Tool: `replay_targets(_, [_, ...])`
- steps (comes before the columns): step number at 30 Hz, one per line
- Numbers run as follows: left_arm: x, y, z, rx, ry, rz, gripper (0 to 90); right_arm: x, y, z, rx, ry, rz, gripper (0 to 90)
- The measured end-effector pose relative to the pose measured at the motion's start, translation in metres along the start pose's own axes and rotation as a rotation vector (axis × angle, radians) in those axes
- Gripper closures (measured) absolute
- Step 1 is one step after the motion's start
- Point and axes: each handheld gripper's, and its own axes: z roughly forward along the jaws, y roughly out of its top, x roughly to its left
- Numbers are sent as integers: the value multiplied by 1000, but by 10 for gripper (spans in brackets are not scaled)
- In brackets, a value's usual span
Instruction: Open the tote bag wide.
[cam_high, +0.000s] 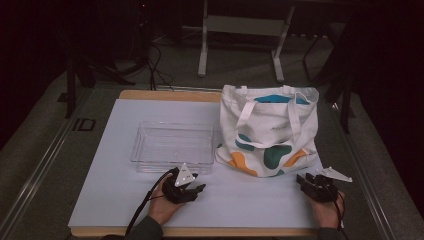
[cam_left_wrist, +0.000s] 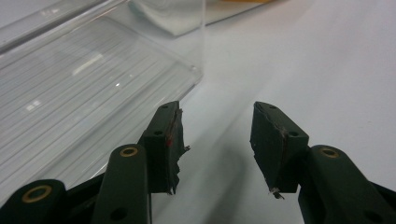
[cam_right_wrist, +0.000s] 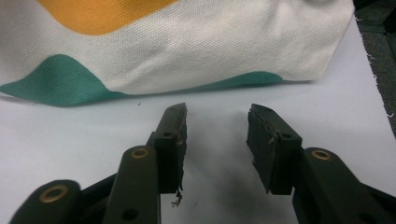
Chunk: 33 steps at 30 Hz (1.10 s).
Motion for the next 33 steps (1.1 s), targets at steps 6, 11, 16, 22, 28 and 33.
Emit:
replay_targets(6, [-4,0,0,-6,-5,24,539,1,0,0,4,3,-12,588])
replay_targets(11, [-1,0,0,-5,-6,15,545,0,0,0,2,11,-8,585])
replay_targets(16, [-1,0,-1,-7,-18,12,558,1,0,0,1,17,-14,582])
replay_targets(22, [-2,1,-3,-6,-28,10,574,3,0,0,7,42,-41,586])
replay_targets(28, [-2,5,-12,-23,-47,8,592,2,0,-6,11,61,-41,598])
replay_targets(33, [0,10,-19,-27,-72,-11,591,4,7,-13,4,82,-73,593])
